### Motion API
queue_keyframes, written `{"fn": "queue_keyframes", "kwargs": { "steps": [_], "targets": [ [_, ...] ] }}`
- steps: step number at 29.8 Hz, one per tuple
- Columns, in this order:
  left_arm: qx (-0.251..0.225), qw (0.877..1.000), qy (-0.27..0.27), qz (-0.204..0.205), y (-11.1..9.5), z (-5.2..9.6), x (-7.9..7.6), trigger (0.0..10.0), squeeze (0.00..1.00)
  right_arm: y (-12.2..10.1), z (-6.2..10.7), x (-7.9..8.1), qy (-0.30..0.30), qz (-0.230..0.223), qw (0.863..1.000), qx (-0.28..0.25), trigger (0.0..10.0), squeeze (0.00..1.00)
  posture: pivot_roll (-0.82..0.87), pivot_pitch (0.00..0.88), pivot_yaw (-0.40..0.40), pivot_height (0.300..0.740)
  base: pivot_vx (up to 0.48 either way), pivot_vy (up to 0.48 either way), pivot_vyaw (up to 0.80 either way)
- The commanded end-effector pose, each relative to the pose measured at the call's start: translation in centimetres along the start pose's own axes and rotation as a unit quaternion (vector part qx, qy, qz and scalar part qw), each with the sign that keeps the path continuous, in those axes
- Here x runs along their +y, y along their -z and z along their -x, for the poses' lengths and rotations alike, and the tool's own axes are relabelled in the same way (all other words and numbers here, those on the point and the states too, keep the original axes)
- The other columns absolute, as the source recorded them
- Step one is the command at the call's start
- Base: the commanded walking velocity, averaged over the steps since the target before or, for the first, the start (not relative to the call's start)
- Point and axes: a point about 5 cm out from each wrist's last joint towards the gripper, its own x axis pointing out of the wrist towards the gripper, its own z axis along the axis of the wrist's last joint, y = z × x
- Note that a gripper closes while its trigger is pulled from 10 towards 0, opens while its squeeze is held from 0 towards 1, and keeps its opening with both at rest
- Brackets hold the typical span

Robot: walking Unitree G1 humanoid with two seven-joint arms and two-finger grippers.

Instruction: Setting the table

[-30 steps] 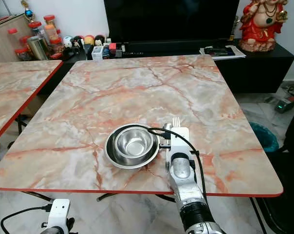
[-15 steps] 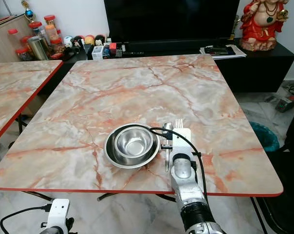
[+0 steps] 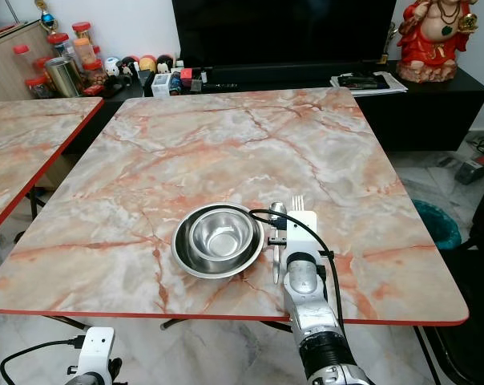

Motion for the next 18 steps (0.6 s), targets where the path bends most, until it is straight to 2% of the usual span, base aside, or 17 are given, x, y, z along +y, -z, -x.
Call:
{"fn": "queue_keyframes", "kwargs": {
  "steps": [1, 18],
  "targets": [
    [0.004, 1.000, -0.005, -0.007, 0.02, 0.03, 0.62, 10.0, 0.00, 0.80, -0.01, 0.05, 0.003, 0.009, 1.000, 0.027, 10.0, 0.00, -0.09, 0.000, 0.092, 0.728, 0.000, 0.000, 0.00],
    [0.002, 1.000, -0.003, -0.009, -0.14, 0.00, 0.59, 10.0, 0.00, 1.31, 0.08, 0.16, 0.003, 0.008, 0.999, 0.046, 10.0, 0.00, -0.09, 0.000, 0.096, 0.728, 0.000, 0.000, 0.00]
  ]
}}
